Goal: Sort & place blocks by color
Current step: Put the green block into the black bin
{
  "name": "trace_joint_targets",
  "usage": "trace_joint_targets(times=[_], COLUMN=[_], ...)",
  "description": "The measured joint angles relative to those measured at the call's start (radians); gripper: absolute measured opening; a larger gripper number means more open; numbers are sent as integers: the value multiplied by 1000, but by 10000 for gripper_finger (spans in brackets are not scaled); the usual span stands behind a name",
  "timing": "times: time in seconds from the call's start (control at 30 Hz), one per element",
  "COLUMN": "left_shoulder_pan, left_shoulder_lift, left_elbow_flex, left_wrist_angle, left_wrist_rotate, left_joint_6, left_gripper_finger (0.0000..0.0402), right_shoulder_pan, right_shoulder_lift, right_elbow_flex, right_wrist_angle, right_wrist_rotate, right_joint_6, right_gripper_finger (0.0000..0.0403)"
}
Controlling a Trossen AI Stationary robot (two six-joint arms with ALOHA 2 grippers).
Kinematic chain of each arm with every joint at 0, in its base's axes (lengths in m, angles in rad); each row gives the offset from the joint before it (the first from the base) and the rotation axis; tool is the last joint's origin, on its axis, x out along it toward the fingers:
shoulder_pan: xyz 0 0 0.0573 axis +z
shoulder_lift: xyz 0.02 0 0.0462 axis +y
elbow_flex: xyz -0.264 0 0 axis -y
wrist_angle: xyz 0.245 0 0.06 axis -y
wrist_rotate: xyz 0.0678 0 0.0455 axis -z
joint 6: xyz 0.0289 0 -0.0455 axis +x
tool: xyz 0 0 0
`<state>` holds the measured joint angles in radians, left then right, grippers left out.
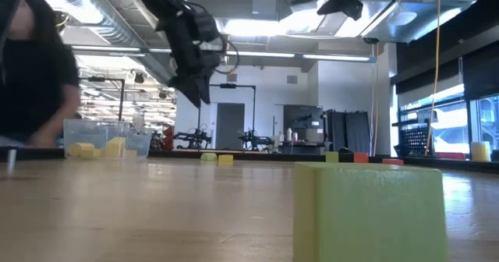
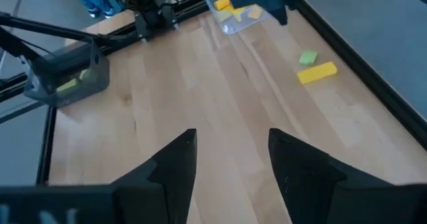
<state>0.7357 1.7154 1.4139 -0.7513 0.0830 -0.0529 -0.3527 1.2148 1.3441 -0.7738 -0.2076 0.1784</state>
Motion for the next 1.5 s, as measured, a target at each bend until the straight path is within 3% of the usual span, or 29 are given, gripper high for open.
trace_joint_targets(times=[0.17, 0.4, 0.53, 0.77, 1.1, 1.5], left_shoulder_pan=[0, -8, -13, -12, -12, -9], left_shoulder_lift=[85, 139, 179, 248, 305, 322], left_elbow_flex=[60, 63, 63, 63, 63, 62], left_wrist_angle=[-29, -17, -2, 74, 98, 160], left_wrist_rotate=[10, -1, -2, -102, -103, -118], left_joint_6=[279, 778, 973, 1075, 1264, 1344], left_gripper_finger=[178, 180, 180, 179, 177, 177], right_shoulder_pan=[0, 0, 0, 0, 0, 0], right_shoulder_lift=[0, 0, 0, 0, 0, 0], right_elbow_flex=[0, 0, 0, 0, 0, 0], right_wrist_angle=[0, -1, -1, -2, -2, -2], right_wrist_rotate=[17, 16, 16, 16, 15, 14], right_joint_6=[-1, -12, -51, -59, -60, -60], right_gripper_finger=[185, 185, 185, 185, 185, 185])
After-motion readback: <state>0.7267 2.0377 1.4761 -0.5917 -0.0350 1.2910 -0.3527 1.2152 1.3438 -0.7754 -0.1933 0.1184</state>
